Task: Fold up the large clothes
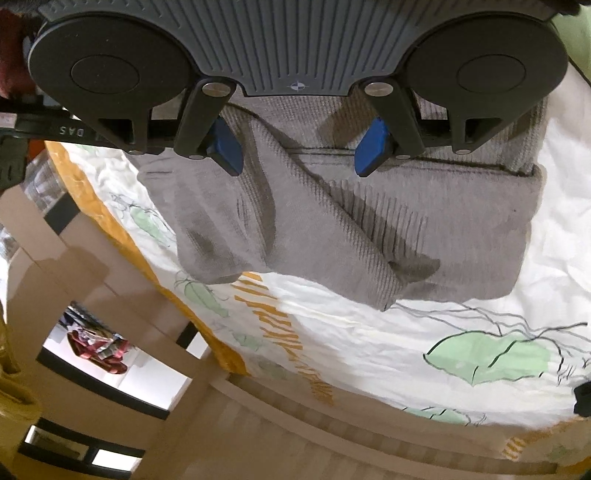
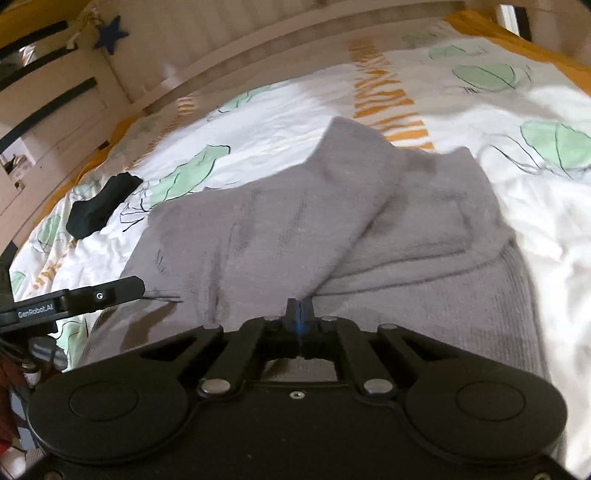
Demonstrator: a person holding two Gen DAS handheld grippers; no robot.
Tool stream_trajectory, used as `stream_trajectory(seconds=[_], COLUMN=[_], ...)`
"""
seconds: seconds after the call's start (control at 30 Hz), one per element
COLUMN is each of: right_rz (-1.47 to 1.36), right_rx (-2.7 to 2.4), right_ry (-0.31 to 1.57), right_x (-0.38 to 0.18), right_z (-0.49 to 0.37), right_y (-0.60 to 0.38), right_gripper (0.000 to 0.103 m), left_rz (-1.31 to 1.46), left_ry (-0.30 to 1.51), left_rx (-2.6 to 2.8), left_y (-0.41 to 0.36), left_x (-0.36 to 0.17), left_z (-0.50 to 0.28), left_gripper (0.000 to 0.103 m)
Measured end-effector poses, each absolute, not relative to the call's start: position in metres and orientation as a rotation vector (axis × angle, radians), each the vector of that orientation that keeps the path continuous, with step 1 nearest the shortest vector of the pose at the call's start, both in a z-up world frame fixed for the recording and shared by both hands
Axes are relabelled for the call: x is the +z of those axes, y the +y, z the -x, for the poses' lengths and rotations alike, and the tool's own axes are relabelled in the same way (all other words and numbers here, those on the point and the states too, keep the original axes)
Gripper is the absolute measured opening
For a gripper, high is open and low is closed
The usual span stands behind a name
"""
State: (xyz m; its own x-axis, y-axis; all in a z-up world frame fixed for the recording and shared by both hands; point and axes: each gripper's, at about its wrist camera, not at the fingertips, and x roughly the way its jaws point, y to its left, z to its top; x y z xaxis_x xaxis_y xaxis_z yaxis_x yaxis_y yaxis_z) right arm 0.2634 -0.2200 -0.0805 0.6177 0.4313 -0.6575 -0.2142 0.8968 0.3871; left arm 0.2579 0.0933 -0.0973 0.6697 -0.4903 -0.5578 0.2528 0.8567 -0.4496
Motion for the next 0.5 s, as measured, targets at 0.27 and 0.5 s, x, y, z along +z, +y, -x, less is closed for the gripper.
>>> stream_trajectory(seconds=[0.27,0.5], right_rz=[-0.144,-0.032], right_rx=[0.384,0.381], right_ry=[0.731,0.77], right_x=[-0.074,-0.088], right_z=[-0.258,-0.269], right_y=[-0.19,-0.165], right_gripper=[0.047,0.012], left_rz=[0.321,0.325], left_ry=[0.725,0.735], left_rx=[-0.396,-0.396], left_y=[0.093,0.092], left_x=[-0.093,-0.092], left_z=[-0.252,-0.254], left_gripper=[0.066,0.067])
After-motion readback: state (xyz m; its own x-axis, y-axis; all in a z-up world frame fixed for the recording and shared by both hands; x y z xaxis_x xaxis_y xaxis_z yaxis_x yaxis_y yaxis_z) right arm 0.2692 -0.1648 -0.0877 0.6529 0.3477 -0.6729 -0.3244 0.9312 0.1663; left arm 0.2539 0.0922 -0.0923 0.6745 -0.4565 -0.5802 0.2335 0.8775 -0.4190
